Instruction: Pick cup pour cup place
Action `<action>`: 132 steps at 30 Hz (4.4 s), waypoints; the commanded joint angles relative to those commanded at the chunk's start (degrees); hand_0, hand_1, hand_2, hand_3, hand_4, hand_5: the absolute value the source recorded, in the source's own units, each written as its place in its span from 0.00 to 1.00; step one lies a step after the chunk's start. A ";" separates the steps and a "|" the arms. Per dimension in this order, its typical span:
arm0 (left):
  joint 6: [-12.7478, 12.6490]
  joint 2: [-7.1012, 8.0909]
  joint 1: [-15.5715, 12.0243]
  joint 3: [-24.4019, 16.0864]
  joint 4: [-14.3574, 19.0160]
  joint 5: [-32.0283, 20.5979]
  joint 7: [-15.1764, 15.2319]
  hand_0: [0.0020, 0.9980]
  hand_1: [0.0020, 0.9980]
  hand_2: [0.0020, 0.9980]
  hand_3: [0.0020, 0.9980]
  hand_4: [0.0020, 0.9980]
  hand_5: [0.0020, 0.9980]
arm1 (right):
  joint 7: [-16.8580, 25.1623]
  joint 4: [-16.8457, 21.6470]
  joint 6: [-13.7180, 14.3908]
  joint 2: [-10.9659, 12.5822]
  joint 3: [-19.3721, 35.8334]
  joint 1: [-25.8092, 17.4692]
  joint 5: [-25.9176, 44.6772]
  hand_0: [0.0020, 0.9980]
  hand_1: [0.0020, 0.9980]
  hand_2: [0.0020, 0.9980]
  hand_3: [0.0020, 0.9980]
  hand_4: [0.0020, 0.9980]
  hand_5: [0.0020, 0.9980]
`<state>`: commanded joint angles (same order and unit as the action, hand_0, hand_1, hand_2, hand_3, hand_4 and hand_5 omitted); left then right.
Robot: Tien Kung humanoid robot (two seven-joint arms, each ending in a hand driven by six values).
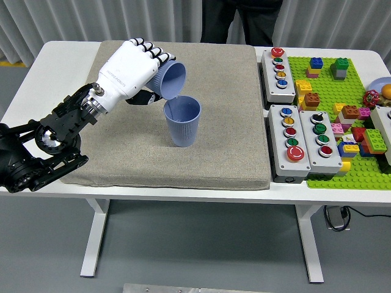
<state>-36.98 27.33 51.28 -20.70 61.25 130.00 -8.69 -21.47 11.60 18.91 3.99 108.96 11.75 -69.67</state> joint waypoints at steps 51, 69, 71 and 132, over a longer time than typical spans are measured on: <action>0.00 0.74 -0.18 1.67 1.17 0.00 -1.64 0.41 0.49 0.52 0.53 0.68 0.08 | 0.14 0.03 0.57 0.03 -0.71 0.10 0.92 0.67 0.61 0.56 0.54 0.00 0.13; 0.00 1.20 -2.28 -2.56 1.86 -4.41 3.15 0.41 0.49 0.52 0.53 0.68 0.08 | 0.04 0.05 0.27 -0.01 -0.22 -0.25 0.38 0.67 0.61 0.55 0.54 0.00 0.13; 0.00 1.38 -2.94 -4.15 2.05 -8.66 5.67 0.41 0.49 0.52 0.53 0.68 0.08 | 0.10 0.03 0.22 0.03 -0.22 -0.17 0.41 0.67 0.61 0.55 0.54 0.00 0.13; 0.00 -19.00 -29.14 -27.18 -6.81 -67.89 32.96 0.47 0.51 0.54 0.53 0.69 0.10 | -0.20 -0.09 -0.33 -0.80 1.11 -1.23 -2.10 0.67 0.61 0.55 0.54 0.00 0.13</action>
<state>-36.98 8.33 22.14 -47.88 54.44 62.11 24.27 -21.67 11.51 18.58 3.19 110.07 10.51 -71.77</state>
